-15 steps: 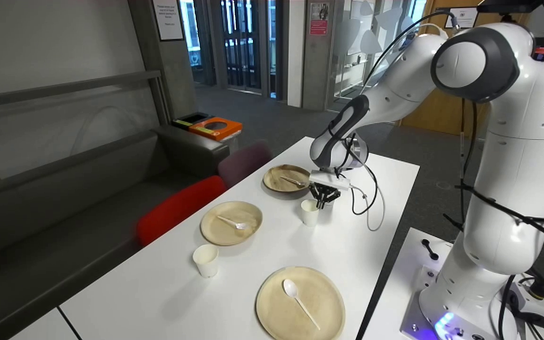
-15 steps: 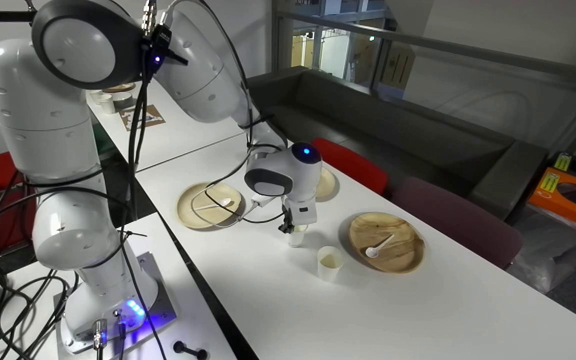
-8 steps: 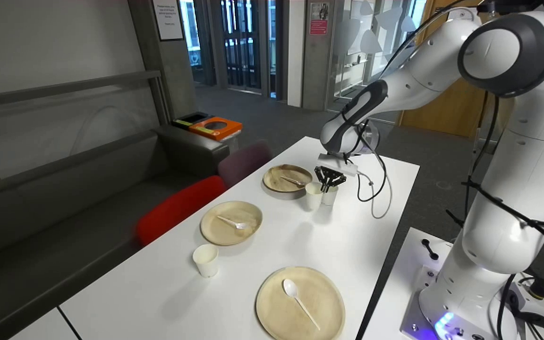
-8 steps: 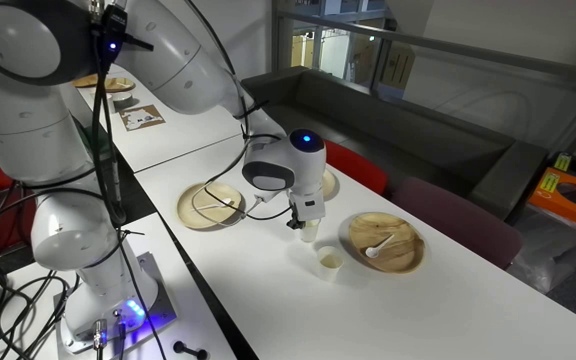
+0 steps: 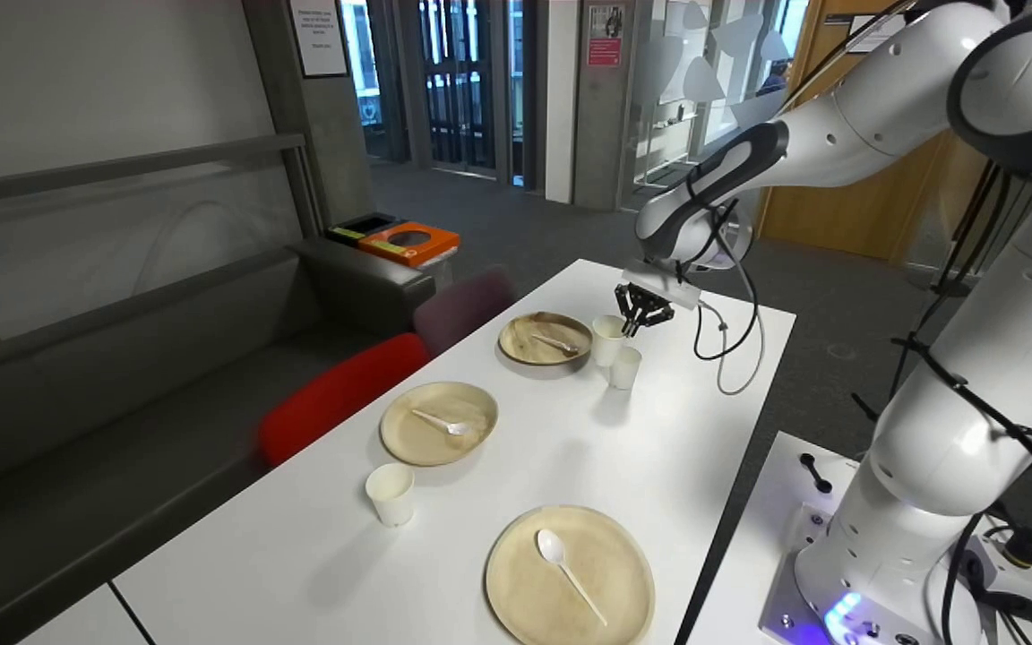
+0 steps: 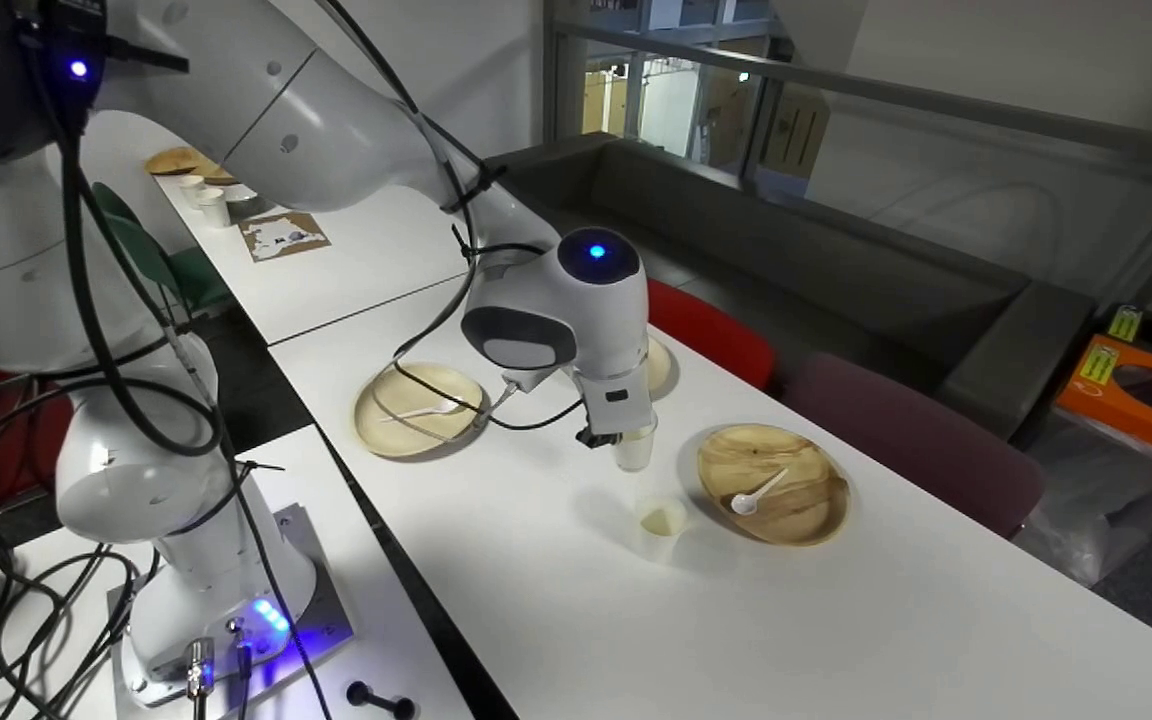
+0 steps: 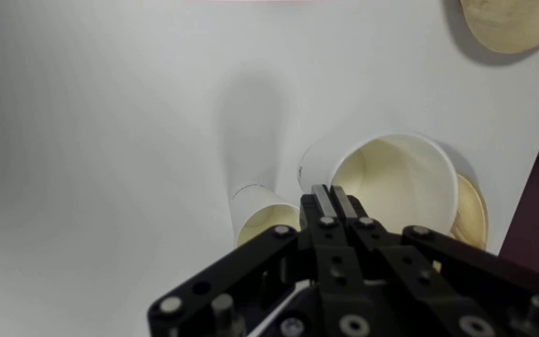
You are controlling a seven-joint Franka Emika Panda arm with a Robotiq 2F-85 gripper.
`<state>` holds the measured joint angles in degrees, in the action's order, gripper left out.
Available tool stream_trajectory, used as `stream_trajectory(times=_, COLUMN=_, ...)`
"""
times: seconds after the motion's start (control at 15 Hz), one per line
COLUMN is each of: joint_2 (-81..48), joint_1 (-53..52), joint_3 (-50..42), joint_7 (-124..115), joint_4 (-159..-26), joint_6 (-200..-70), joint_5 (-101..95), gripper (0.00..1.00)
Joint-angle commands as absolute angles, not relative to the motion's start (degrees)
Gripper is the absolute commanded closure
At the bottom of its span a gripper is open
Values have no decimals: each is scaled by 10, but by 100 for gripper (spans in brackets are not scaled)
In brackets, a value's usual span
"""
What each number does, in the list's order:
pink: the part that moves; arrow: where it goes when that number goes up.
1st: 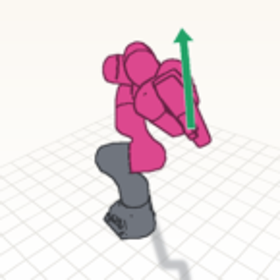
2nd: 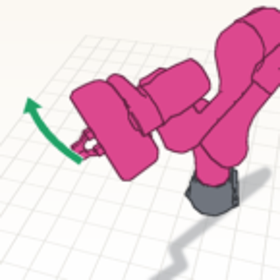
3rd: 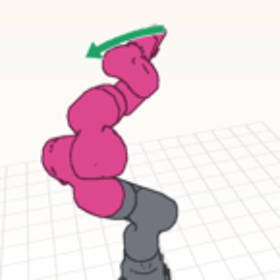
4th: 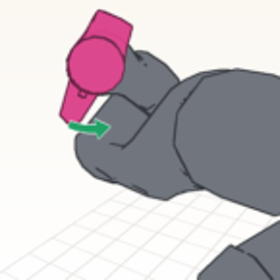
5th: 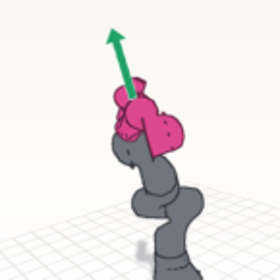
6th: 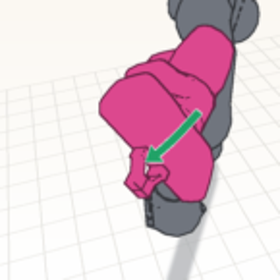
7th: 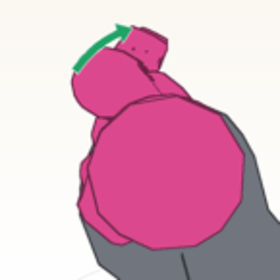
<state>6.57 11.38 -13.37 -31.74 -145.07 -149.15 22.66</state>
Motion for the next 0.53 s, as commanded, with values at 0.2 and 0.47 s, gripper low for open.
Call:
stream_trajectory(times=0.2, joint_2=106, joint_1=143, joint_3=-133, joint_7=-327, joint_4=-1454, joint_6=-1452, joint_5=219, gripper=99)
stream_trajectory(times=0.47, joint_2=84, joint_1=153, joint_3=-136, joint_7=-336, joint_4=-1444, joint_6=-1452, joint_5=218, gripper=99)
